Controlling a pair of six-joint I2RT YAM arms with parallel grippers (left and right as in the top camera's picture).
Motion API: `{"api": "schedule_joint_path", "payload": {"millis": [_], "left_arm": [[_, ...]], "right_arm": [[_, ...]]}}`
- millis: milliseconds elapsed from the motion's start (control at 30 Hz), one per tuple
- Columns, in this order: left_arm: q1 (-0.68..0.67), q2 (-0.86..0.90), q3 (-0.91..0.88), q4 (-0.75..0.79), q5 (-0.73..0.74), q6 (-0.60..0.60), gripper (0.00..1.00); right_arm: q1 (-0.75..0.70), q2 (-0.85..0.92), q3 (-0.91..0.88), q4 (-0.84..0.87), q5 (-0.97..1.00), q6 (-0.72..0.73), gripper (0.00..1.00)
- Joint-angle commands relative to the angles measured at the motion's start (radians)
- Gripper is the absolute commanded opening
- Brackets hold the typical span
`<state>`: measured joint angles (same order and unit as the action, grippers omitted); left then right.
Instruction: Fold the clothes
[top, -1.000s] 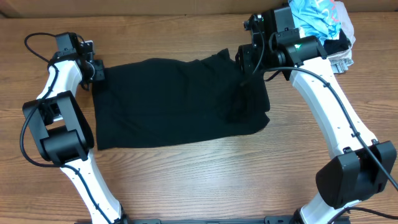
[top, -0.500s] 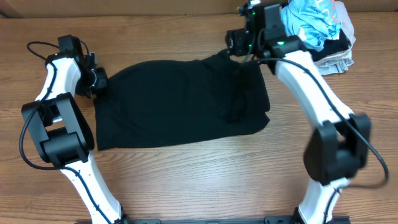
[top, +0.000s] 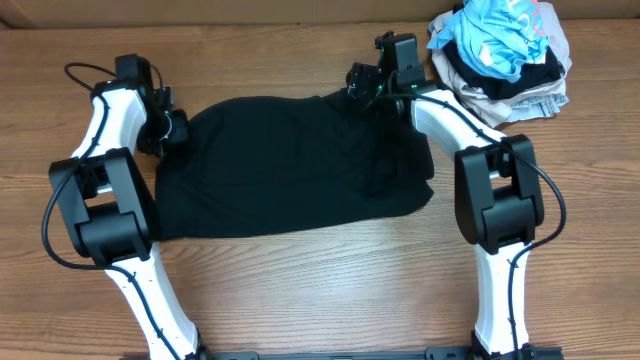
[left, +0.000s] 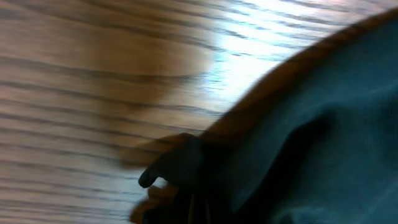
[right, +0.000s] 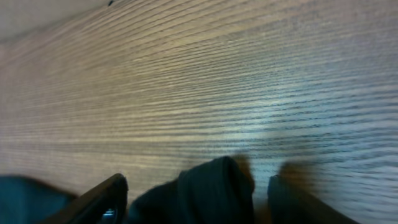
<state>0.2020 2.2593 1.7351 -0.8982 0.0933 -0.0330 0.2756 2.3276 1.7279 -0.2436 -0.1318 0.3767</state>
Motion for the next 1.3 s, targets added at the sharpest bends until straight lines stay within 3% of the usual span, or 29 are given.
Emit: {"api": "schedule_joint_path", "payload": {"millis": [0, 233, 400, 533, 700, 800, 933, 1133, 1200, 1267], "left_arm": [[-0.02, -0.013, -0.005, 0.005, 0.008, -0.027, 0.04], [-0.02, -0.013, -0.005, 0.01, 0.003, -0.027, 0.04], [-0.02, -0.013, -0.005, 0.013, 0.001, -0.027, 0.04], [-0.02, -0.013, -0.005, 0.013, 0.001, -0.027, 0.04], [-0.019, -0.013, -0.005, 0.013, 0.0, -0.027, 0.04], [-0.019, -0.013, -0.005, 0.013, 0.0, -0.027, 0.04], [-0.019, -0.013, -0.005, 0.016, 0.001, -0.027, 0.04], [-0.019, -0.013, -0.005, 0.017, 0.0, -0.027, 0.04], [-0.019, -0.013, -0.005, 0.02, 0.001, -0.027, 0.04], [-0.019, -0.013, -0.005, 0.019, 0.001, -0.027, 0.04]], "right_arm": [[0.005, 0.029, 0.013, 0.034, 0.01, 0.113, 0.68], [0.005, 0.044, 0.013, 0.043, 0.057, 0.122, 0.53], [0.003, 0.044, 0.013, 0.073, 0.064, 0.122, 0.27], [0.002, 0.044, 0.013, 0.081, 0.064, 0.122, 0.21], [0.002, 0.044, 0.013, 0.046, 0.068, 0.121, 0.2], [0.002, 0.044, 0.013, 0.017, 0.095, 0.117, 0.36], [0.002, 0.051, 0.013, 0.01, 0.097, 0.106, 0.4], [0.002, 0.055, 0.013, 0.025, 0.097, 0.106, 0.38], [0.002, 0.055, 0.013, 0.042, 0.088, 0.106, 0.26], [0.002, 0.056, 0.013, 0.048, 0.085, 0.107, 0.22]]}}
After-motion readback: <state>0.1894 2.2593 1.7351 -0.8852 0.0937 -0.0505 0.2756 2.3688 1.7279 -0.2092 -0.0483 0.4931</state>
